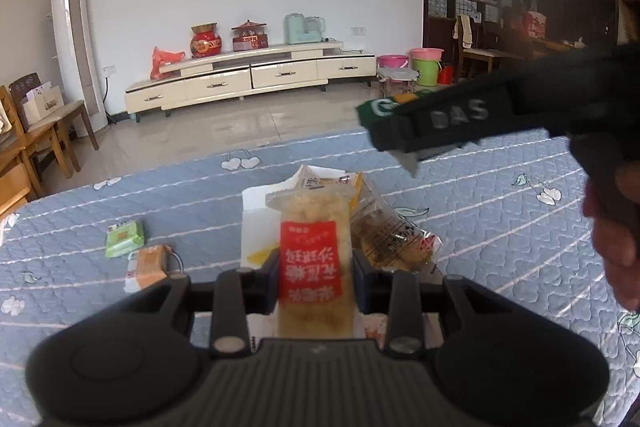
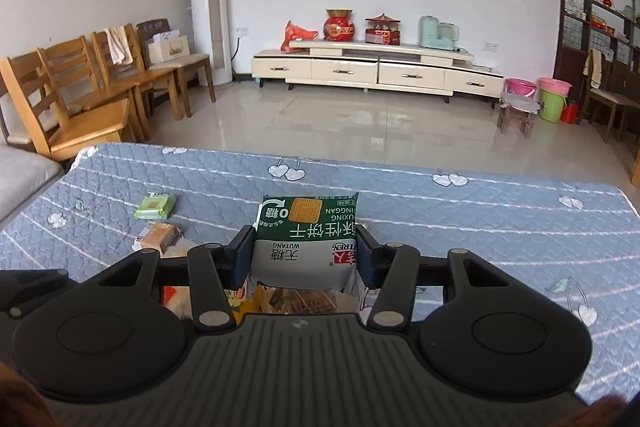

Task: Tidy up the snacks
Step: 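Carry the red-label pack and green biscuit pack over the white tray with both tools, then open the left tool to drop the red-label pack while the right tool releases the green pack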

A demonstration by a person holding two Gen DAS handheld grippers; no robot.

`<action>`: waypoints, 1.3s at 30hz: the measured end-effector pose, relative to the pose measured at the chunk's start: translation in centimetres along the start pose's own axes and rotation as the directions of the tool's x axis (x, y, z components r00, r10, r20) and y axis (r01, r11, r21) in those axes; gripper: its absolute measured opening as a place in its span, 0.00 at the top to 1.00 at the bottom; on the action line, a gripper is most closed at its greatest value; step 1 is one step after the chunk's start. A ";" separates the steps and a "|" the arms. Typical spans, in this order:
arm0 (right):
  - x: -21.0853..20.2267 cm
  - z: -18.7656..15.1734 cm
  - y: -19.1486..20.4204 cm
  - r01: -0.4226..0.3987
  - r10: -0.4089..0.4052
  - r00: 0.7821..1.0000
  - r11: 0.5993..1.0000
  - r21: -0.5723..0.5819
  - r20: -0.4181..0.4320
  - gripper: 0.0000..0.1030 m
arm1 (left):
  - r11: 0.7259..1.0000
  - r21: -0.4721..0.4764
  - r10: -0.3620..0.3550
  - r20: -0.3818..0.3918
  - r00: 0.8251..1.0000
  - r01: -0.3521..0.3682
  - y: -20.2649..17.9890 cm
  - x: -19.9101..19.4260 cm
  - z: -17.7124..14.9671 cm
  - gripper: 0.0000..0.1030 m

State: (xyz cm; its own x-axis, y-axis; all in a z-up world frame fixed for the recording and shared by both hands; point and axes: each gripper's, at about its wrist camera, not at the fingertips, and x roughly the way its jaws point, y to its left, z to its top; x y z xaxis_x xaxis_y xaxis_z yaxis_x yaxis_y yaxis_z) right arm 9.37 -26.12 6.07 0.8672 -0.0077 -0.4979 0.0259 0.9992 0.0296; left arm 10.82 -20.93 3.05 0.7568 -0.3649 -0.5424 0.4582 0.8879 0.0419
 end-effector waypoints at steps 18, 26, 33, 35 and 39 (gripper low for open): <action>6.4 1.8 0.3 -0.045 0.039 0.991 0.998 -0.045 -0.125 0.37 | 0.989 0.011 -0.147 -0.041 0.988 0.148 -0.3 2.3 -0.4 0.62; 5.6 2.1 0.9 -0.009 0.005 0.996 0.999 -0.044 -0.092 0.19 | 0.993 -0.014 -0.119 -0.023 0.993 0.119 0.8 1.5 -0.5 0.44; 2.0 2.5 1.3 0.046 -0.047 0.999 0.998 -0.045 -0.022 0.18 | 0.998 -0.044 -0.049 0.019 0.999 0.050 2.9 -1.1 -0.3 0.34; 0.9 2.6 1.5 0.046 -0.046 0.999 0.998 -0.040 -0.004 0.15 | 0.998 -0.066 -0.011 0.023 1.000 0.013 3.8 -1.8 -0.2 0.32; -1.1 2.3 3.1 0.064 -0.062 0.998 0.996 -0.061 0.026 0.03 | 0.993 -0.105 0.058 0.027 0.998 -0.055 5.7 -3.0 0.0 0.26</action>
State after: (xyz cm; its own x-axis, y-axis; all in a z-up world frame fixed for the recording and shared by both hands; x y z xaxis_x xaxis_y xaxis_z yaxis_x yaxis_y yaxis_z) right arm 9.65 -23.12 8.68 0.8764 -0.0707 -0.4765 0.0505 0.9972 -0.0551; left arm 11.19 -14.76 4.90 0.7943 -0.3197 -0.5165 0.3640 0.9312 -0.0165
